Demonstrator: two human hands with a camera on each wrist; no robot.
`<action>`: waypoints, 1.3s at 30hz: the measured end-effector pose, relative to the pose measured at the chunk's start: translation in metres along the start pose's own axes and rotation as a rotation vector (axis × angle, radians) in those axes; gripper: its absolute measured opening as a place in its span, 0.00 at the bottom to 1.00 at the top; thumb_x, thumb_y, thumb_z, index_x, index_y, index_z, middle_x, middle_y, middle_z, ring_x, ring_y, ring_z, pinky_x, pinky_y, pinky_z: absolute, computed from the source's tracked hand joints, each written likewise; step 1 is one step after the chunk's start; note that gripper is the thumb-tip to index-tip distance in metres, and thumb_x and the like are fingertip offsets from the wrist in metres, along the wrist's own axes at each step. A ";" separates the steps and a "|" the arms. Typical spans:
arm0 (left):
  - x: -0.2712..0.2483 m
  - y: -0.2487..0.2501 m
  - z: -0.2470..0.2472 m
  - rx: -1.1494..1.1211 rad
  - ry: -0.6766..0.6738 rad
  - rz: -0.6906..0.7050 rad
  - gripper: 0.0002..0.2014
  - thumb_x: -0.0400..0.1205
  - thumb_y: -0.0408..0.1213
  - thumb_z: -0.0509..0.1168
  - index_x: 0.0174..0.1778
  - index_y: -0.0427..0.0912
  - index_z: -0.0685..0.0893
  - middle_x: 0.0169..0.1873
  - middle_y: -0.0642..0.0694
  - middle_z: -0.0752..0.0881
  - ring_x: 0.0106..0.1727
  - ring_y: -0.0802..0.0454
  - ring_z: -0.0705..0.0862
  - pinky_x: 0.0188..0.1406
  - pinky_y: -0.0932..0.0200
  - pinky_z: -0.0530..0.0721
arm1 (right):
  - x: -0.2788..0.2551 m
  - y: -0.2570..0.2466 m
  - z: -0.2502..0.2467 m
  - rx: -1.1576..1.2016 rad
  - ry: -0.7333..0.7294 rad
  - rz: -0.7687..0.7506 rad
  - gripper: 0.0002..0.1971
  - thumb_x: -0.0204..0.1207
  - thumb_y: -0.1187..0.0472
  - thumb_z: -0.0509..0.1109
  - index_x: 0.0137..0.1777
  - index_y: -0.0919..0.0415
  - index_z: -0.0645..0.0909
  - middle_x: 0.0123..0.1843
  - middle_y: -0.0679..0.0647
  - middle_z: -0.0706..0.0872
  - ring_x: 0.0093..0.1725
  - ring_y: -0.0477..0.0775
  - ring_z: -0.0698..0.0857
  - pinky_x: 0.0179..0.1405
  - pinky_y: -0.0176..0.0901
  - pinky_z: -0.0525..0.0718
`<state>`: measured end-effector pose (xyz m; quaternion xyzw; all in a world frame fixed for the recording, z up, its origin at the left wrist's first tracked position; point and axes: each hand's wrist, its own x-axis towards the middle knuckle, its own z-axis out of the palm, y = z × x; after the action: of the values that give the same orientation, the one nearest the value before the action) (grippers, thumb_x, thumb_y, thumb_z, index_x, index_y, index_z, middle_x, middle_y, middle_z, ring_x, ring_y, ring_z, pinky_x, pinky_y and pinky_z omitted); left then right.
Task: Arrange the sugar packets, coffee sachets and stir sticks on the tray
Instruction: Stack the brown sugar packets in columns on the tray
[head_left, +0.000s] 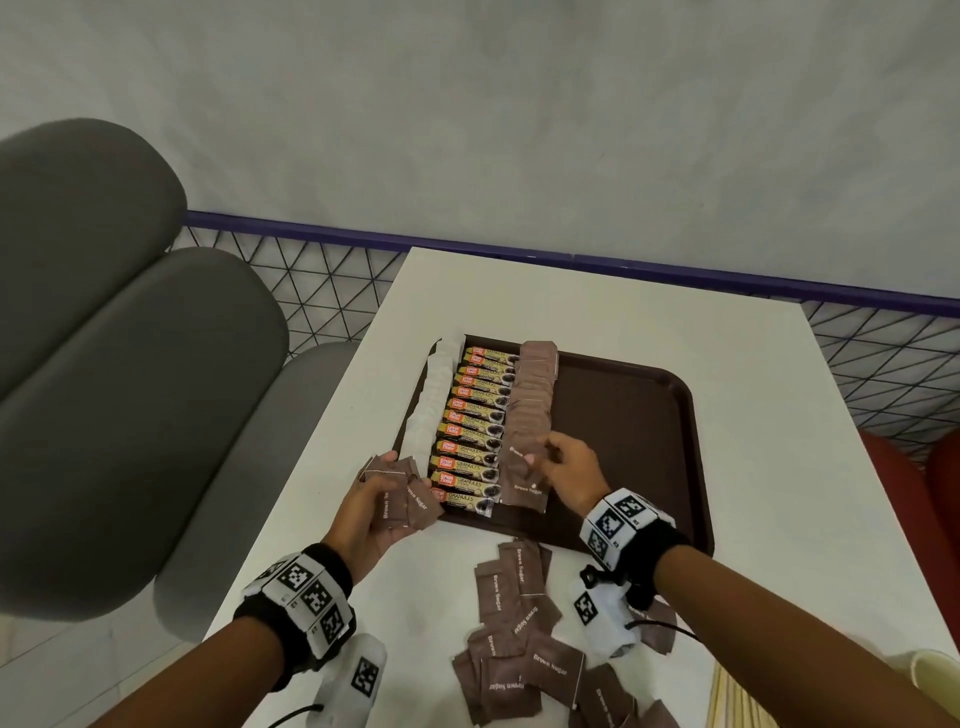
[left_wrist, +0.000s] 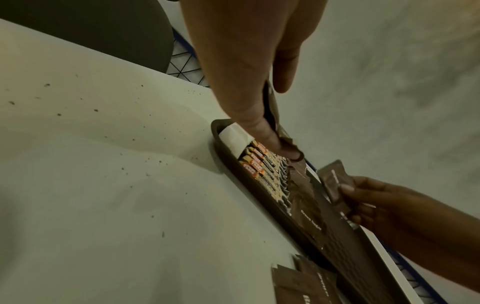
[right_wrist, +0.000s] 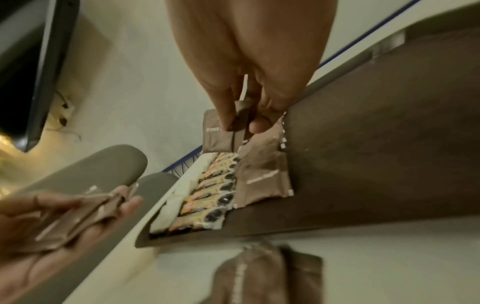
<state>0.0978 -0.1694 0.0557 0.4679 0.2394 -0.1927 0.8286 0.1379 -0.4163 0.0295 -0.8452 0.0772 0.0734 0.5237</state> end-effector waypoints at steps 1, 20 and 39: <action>0.000 0.000 -0.001 -0.024 -0.001 -0.003 0.20 0.81 0.27 0.57 0.69 0.47 0.70 0.58 0.31 0.84 0.52 0.38 0.87 0.41 0.46 0.88 | -0.001 0.004 -0.003 -0.085 -0.022 -0.003 0.08 0.74 0.65 0.71 0.52 0.64 0.82 0.46 0.57 0.86 0.44 0.51 0.81 0.45 0.39 0.79; 0.006 0.000 -0.002 0.065 -0.051 0.018 0.22 0.79 0.20 0.62 0.66 0.44 0.72 0.63 0.33 0.80 0.48 0.36 0.86 0.43 0.47 0.90 | -0.007 0.020 0.009 -0.393 -0.066 0.036 0.15 0.68 0.67 0.75 0.37 0.52 0.70 0.46 0.51 0.73 0.44 0.49 0.74 0.33 0.26 0.66; 0.007 -0.005 0.013 0.140 -0.102 0.057 0.20 0.78 0.23 0.65 0.63 0.44 0.73 0.62 0.32 0.82 0.49 0.38 0.86 0.39 0.48 0.89 | -0.024 -0.035 0.048 0.014 -0.267 -0.158 0.16 0.75 0.52 0.70 0.57 0.61 0.76 0.42 0.47 0.76 0.38 0.40 0.75 0.40 0.33 0.74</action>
<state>0.1041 -0.1839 0.0540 0.5210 0.1694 -0.2091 0.8100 0.1198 -0.3564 0.0439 -0.8277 -0.0591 0.1430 0.5394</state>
